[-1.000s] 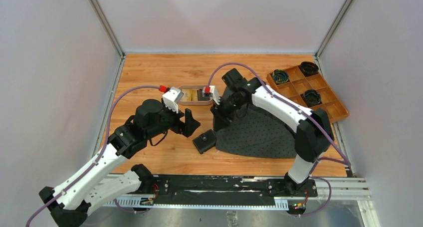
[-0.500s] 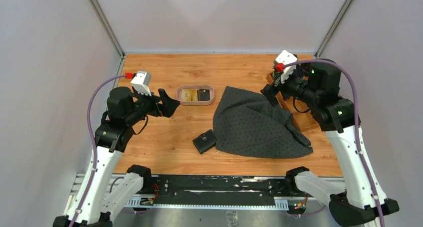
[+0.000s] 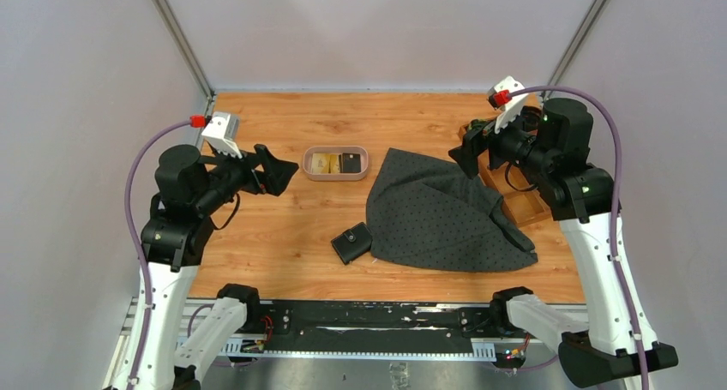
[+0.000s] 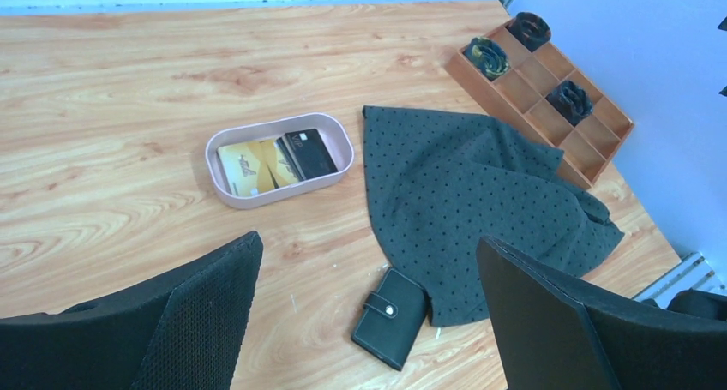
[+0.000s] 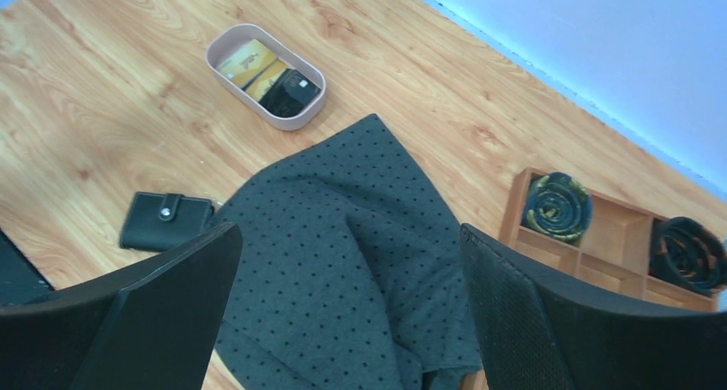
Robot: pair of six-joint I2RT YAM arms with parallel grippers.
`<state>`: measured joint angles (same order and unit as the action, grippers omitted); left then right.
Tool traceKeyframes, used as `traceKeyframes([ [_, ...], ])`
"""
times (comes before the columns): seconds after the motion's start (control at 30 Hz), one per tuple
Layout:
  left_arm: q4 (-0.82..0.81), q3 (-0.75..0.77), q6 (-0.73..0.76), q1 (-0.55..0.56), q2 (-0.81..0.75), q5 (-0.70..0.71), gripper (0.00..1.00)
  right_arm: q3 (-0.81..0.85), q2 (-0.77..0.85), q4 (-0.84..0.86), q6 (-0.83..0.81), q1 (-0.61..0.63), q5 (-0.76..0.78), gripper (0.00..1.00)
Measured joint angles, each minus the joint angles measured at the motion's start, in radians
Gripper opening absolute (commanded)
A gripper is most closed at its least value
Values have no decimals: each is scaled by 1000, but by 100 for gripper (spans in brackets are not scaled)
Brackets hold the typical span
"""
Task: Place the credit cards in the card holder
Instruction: Reset both arms
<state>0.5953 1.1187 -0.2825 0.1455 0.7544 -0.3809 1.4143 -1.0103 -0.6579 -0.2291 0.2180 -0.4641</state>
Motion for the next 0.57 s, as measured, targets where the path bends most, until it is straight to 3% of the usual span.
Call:
traceKeyframes([
  [0.57,24,5,6,0,-10,-10,100,0,5,-2,73,-63,-86,100],
])
